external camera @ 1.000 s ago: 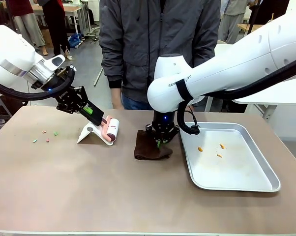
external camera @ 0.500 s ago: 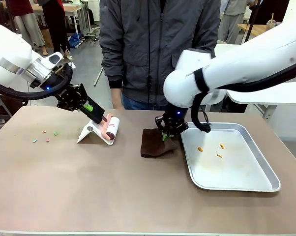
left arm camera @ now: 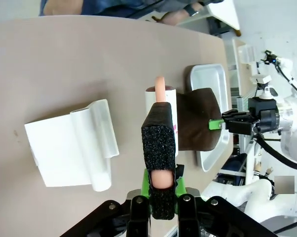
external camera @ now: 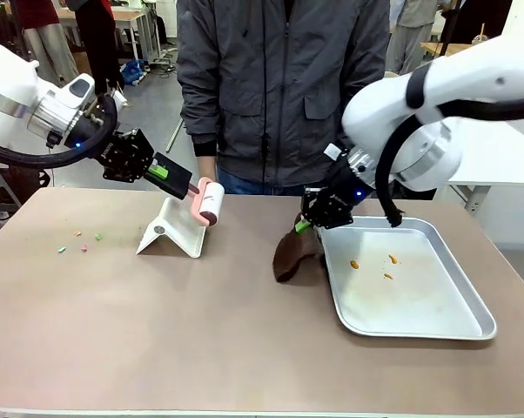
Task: Clean the surface of the table.
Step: Hold the Lint Roller with your left hand and the towel with your right hand.
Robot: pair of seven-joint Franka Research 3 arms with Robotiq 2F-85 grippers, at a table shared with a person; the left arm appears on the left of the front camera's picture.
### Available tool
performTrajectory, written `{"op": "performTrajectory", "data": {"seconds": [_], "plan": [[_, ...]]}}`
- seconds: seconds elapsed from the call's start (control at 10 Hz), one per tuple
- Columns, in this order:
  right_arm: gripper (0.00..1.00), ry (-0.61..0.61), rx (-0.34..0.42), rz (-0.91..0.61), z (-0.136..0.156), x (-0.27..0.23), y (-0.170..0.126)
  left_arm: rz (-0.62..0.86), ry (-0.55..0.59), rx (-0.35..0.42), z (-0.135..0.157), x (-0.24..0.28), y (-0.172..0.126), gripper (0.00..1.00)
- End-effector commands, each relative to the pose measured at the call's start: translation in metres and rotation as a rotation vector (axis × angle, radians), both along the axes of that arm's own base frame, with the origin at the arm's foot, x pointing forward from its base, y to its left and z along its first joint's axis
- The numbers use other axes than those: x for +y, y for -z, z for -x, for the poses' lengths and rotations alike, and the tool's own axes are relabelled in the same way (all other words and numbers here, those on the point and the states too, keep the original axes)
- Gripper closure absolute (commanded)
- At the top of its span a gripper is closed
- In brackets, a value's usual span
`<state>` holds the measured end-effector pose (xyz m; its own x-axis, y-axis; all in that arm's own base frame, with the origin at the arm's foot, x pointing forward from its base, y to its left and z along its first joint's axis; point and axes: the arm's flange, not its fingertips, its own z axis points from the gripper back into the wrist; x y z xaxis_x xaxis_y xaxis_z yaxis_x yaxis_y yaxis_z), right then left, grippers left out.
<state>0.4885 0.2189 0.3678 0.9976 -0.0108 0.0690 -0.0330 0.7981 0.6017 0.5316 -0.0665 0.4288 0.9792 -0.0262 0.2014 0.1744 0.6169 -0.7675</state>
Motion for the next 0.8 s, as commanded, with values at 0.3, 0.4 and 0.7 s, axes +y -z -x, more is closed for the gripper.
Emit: {"op": "performTrajectory", "data": {"seconds": [0.3, 0.4, 0.7], "plan": [[1.0, -0.165, -0.132, -0.46, 0.042, -0.085, -0.014, 0.245, 0.095, 0.018, 0.022, 0.06, -0.005, 0.84], [1.0, -0.207, -0.15, -0.525, 0.05, -0.099, -0.019, 0.287, 0.139, 0.031, 0.034, 0.078, -0.006, 0.84], [1.0, -0.18, -0.207, -0.725, 0.09, -0.172, -0.036, 0.398, 0.065, -0.008, 0.092, 0.168, -0.014, 0.84]]}}
